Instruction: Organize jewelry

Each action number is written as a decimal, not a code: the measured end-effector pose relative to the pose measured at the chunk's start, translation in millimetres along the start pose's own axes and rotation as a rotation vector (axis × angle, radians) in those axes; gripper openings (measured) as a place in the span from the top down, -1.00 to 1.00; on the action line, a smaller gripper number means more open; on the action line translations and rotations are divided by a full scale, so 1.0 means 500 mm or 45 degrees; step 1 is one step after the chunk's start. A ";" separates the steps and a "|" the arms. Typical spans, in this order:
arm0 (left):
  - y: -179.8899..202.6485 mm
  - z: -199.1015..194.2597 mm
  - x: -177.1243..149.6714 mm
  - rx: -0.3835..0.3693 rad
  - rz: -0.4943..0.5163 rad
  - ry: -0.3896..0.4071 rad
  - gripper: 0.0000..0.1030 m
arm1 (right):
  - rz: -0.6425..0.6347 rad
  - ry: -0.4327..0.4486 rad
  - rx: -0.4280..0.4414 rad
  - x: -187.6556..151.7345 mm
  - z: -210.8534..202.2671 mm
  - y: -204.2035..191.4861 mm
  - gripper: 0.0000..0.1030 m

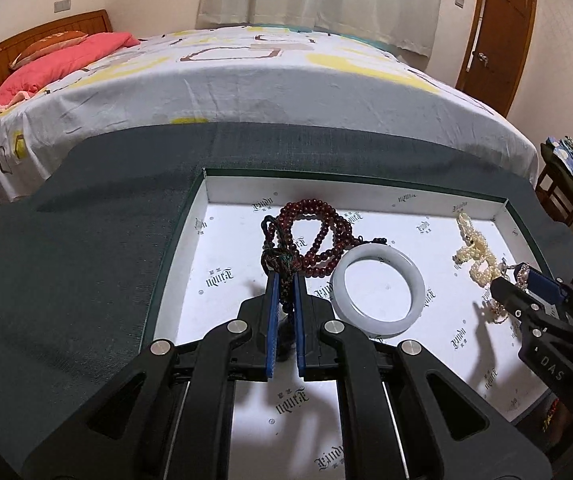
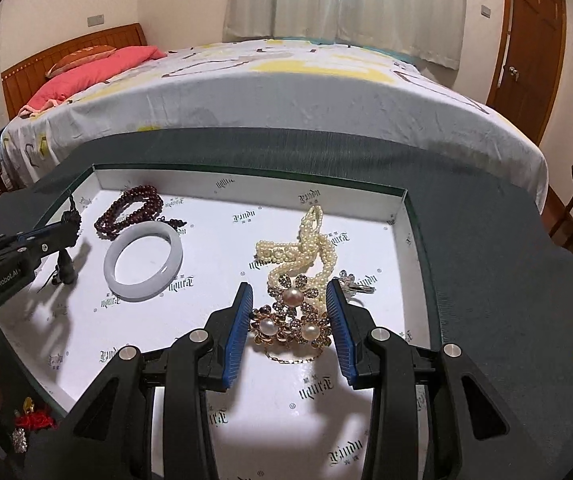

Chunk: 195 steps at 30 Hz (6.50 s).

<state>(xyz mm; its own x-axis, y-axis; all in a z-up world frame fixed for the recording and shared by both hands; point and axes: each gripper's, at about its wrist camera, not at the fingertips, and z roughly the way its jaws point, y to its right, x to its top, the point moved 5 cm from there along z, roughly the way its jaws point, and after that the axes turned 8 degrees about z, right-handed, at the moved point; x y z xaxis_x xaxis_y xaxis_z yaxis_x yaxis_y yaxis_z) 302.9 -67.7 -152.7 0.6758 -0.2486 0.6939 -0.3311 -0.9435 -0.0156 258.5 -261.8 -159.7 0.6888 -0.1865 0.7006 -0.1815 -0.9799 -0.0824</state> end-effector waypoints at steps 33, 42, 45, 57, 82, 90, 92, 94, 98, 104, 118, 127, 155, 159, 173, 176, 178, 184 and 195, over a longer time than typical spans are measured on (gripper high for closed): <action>0.006 -0.037 0.008 0.078 0.054 -0.003 -0.54 | 0.025 0.051 0.003 0.009 -0.043 -0.001 -0.19; 0.006 -0.138 -0.032 0.130 0.099 0.051 -0.67 | 0.045 0.096 0.014 -0.029 -0.139 0.019 -0.20; 0.011 -0.166 -0.062 0.131 0.105 0.042 -0.67 | 0.051 0.090 0.013 -0.056 -0.165 0.029 -0.20; 0.052 -0.247 -0.198 0.133 0.144 -0.009 -0.58 | 0.086 0.029 -0.017 -0.182 -0.241 0.086 -0.20; 0.089 -0.209 -0.287 0.003 0.171 -0.128 0.73 | 0.154 0.004 -0.019 -0.236 -0.250 0.134 -0.20; 0.083 -0.219 -0.294 -0.020 0.136 -0.139 0.74 | 0.153 -0.014 -0.032 -0.241 -0.239 0.139 -0.20; 0.080 -0.226 -0.298 -0.024 0.127 -0.140 0.74 | 0.150 -0.019 -0.036 -0.243 -0.236 0.139 -0.20; 0.076 -0.235 -0.301 -0.026 0.113 -0.141 0.74 | 0.144 -0.027 -0.038 -0.244 -0.231 0.136 -0.20; 0.067 -0.251 -0.304 -0.019 0.099 -0.139 0.74 | 0.132 -0.037 -0.042 -0.240 -0.220 0.131 -0.20; 0.032 -0.261 -0.299 0.003 0.044 -0.142 0.74 | 0.122 -0.041 -0.068 -0.220 -0.198 0.125 -0.20; -0.001 -0.255 -0.299 0.051 0.017 -0.151 0.74 | 0.116 -0.117 -0.020 -0.224 -0.172 0.117 0.24; -0.004 -0.255 -0.300 0.055 0.016 -0.152 0.74 | 0.176 -0.136 0.054 -0.223 -0.176 0.132 0.83; -0.003 -0.255 -0.295 0.040 0.015 -0.146 0.74 | 0.155 -0.112 0.067 -0.226 -0.202 0.123 0.86; 0.001 -0.253 -0.294 0.038 0.018 -0.148 0.74 | 0.136 -0.110 0.046 -0.221 -0.194 0.119 0.76; 0.007 -0.241 -0.294 0.029 0.021 -0.163 0.74 | 0.119 -0.115 0.025 -0.206 -0.158 0.115 0.23; 0.008 -0.239 -0.295 0.027 0.022 -0.165 0.74 | 0.118 -0.124 0.033 -0.202 -0.154 0.114 0.59; 0.009 -0.240 -0.294 0.028 0.026 -0.160 0.74 | 0.123 -0.128 0.039 -0.204 -0.157 0.117 0.64; 0.013 -0.245 -0.291 0.029 0.031 -0.147 0.74 | 0.120 -0.118 0.039 -0.216 -0.172 0.116 0.69; 0.027 -0.275 -0.262 0.018 0.047 -0.086 0.74 | 0.110 -0.026 0.071 -0.187 -0.238 0.102 0.69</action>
<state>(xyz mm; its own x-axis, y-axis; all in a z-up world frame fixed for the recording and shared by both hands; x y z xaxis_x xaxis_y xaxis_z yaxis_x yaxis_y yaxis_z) 119.3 -17.7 -144.7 0.7062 -0.2973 0.6426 -0.3480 -0.9361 -0.0506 101.5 -285.8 -145.1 0.6865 -0.2711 0.6747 -0.2016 -0.9625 -0.1815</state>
